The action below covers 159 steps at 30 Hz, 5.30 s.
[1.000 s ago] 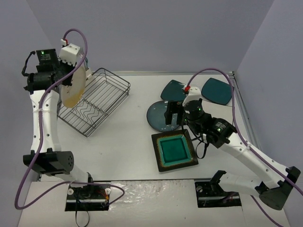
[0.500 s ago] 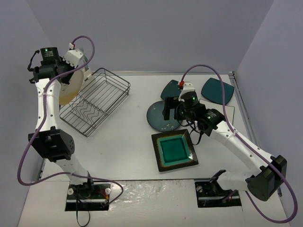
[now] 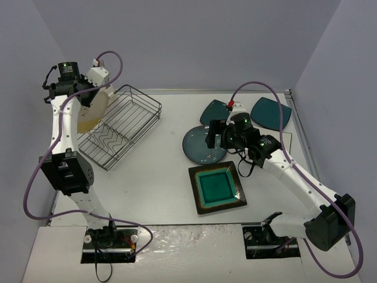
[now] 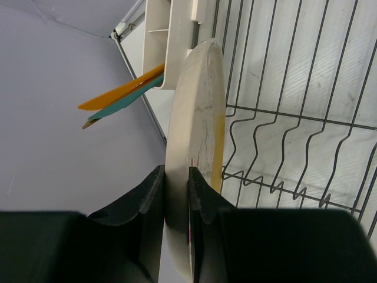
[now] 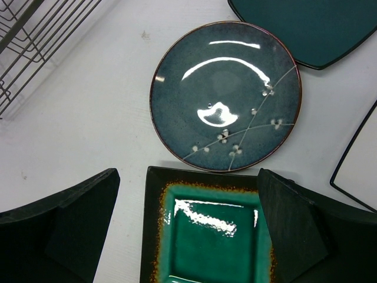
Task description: Load the plates into the dish rack
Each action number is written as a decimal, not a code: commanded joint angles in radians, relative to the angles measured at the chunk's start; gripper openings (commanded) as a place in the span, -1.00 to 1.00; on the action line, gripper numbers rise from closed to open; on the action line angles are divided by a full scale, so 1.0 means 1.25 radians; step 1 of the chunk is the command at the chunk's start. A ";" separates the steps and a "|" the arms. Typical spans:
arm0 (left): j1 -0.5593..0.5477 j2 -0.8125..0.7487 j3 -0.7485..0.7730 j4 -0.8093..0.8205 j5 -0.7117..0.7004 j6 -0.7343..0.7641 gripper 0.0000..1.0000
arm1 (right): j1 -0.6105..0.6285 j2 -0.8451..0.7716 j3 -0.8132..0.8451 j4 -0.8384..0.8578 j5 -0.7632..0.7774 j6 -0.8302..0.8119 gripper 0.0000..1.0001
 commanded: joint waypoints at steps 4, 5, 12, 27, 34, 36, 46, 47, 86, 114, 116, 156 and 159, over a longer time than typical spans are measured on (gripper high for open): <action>0.002 -0.059 -0.009 0.141 -0.018 0.065 -1.00 | -0.013 0.002 -0.006 0.056 -0.029 -0.005 1.00; 0.002 -0.060 -0.015 0.139 -0.017 0.067 -1.00 | -0.014 0.002 -0.007 0.058 -0.032 -0.004 1.00; 0.005 -0.076 -0.108 0.167 -0.003 0.069 -0.91 | -0.016 -0.001 -0.016 0.061 -0.041 0.002 1.00; 0.013 -0.059 -0.183 0.239 -0.057 -0.001 -0.30 | -0.021 -0.046 -0.057 0.071 -0.031 0.031 1.00; 0.014 -0.073 -0.221 0.282 -0.067 -0.049 0.09 | -0.024 -0.081 -0.079 0.070 -0.022 0.041 1.00; 0.014 -0.087 -0.218 0.292 -0.077 -0.072 0.25 | -0.024 -0.091 -0.085 0.070 -0.010 0.038 1.00; -0.008 -0.181 -0.209 0.286 -0.116 -0.263 0.78 | -0.073 -0.178 -0.175 0.051 0.018 0.092 1.00; -0.016 -0.197 -0.210 0.281 -0.127 -0.286 0.79 | -0.080 -0.185 -0.191 0.048 0.016 0.105 1.00; -0.357 -0.776 -0.753 0.048 0.047 -1.034 0.94 | 0.024 -0.042 -0.536 0.291 -0.200 0.367 0.82; -0.400 -0.834 -1.045 0.194 0.103 -1.189 0.94 | 0.092 0.179 -0.624 0.567 -0.293 0.245 -0.20; -0.404 -0.830 -1.070 0.218 0.100 -1.205 0.94 | 0.092 0.193 -0.630 0.587 -0.289 0.249 -0.44; -0.562 -0.696 -1.279 0.487 0.075 -1.488 0.94 | -0.001 -0.002 -0.470 0.414 -0.355 0.628 -1.00; -0.563 -0.751 -1.282 0.433 0.024 -1.521 0.94 | 0.002 -0.005 -0.468 0.421 -0.339 0.651 -1.00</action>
